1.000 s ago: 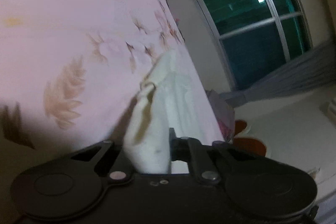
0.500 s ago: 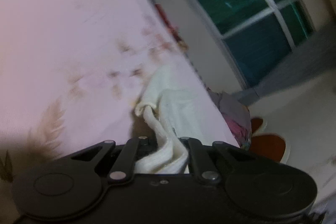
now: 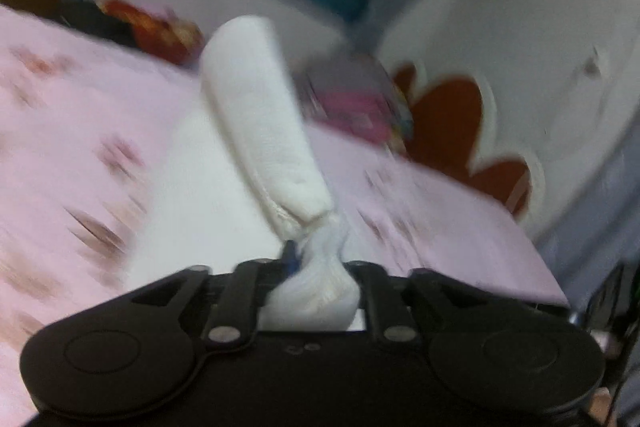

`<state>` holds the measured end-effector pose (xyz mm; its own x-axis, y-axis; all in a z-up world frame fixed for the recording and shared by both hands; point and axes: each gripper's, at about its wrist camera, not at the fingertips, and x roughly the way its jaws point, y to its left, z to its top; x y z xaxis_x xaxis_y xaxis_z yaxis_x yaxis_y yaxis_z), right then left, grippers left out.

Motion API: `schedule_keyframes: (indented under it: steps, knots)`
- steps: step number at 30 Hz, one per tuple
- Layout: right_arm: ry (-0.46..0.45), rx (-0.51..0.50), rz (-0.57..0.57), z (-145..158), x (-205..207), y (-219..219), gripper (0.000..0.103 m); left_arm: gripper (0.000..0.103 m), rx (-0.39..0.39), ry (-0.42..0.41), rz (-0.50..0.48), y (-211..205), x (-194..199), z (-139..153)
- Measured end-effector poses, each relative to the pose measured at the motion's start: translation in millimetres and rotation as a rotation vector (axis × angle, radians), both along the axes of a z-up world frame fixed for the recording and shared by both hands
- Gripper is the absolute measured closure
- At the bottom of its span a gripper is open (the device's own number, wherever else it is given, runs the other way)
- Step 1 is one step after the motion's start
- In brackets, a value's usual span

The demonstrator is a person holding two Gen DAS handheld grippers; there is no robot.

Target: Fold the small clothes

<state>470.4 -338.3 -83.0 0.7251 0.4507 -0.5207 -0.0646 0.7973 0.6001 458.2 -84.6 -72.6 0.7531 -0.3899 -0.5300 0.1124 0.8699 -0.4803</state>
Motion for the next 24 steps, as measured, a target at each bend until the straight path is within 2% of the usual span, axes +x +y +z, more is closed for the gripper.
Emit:
schedule_keyframes:
  steps: [1, 2, 3, 4, 5, 6, 7, 8, 9, 10, 12, 16, 19, 21, 24]
  knots:
    - [0.009, 0.011, 0.0, -0.2, -1.3, -9.5, 0.103, 0.039, -0.032, 0.029, -0.063, -16.7, 3.1, -11.2]
    - [0.021, 0.012, -0.002, -0.3, -2.4, -16.0, 0.101, 0.011, -0.079, 0.072, -0.162, -31.9, 7.5, -24.8]
    - [0.031, 0.02, 0.0, -1.7, -3.8, -24.2, 0.081, 0.018, -0.109, 0.119, -0.224, -39.8, 9.0, -34.1]
    - [0.038, 0.04, -0.006, -3.1, -5.3, -32.2, 0.06, 0.042, -0.117, 0.152, -0.242, -43.5, 4.4, -33.9]
    - [0.035, 0.055, -0.02, -2.7, -8.3, -39.0, 0.039, 0.043, -0.131, 0.123, -0.271, -41.6, -2.6, -26.3]
    - [0.011, 0.066, -0.02, 0.3, -12.3, -44.5, 0.039, 0.042, -0.123, 0.061, -0.275, -36.5, -12.3, -15.1]
    - [-0.007, 0.078, 0.004, 3.6, -15.7, -47.4, 0.039, 0.037, -0.074, -0.014, -0.242, -26.7, -23.5, -0.6]
    - [-0.009, 0.09, 0.024, 5.4, -17.2, -47.3, 0.04, 0.025, -0.029, -0.061, -0.2, -15.5, -30.0, 9.6]
    - [-0.012, 0.114, 0.048, 6.2, -17.1, -45.6, 0.05, 0.022, 0.009, -0.092, -0.14, 1.4, -33.3, 17.4]
    - [-0.015, 0.139, 0.082, 6.3, -15.8, -40.7, 0.053, 0.025, 0.031, -0.105, -0.077, 18.5, -31.4, 19.9]
    - [-0.006, 0.16, 0.135, 5.2, -13.2, -25.1, 0.054, 0.026, 0.081, -0.07, 0.039, 49.3, -22.2, 17.4]
    - [0.039, 0.171, 0.184, -5.7, 0.5, 7.3, 0.054, 0.049, 0.109, 0.06, 0.143, 83.8, -1.1, -5.7]
    - [0.077, 0.161, 0.206, -14.3, 10.5, 23.5, 0.054, 0.051, 0.088, 0.126, 0.155, 93.0, 8.7, -25.9]
    - [0.098, 0.141, 0.217, -19.0, 15.5, 33.3, 0.054, 0.056, 0.087, 0.178, 0.124, 95.3, 8.6, -36.3]
    - [0.117, 0.11, 0.221, -22.5, 21.6, 45.2, 0.054, 0.057, 0.088, 0.181, 0.11, 93.2, 9.6, -43.5]
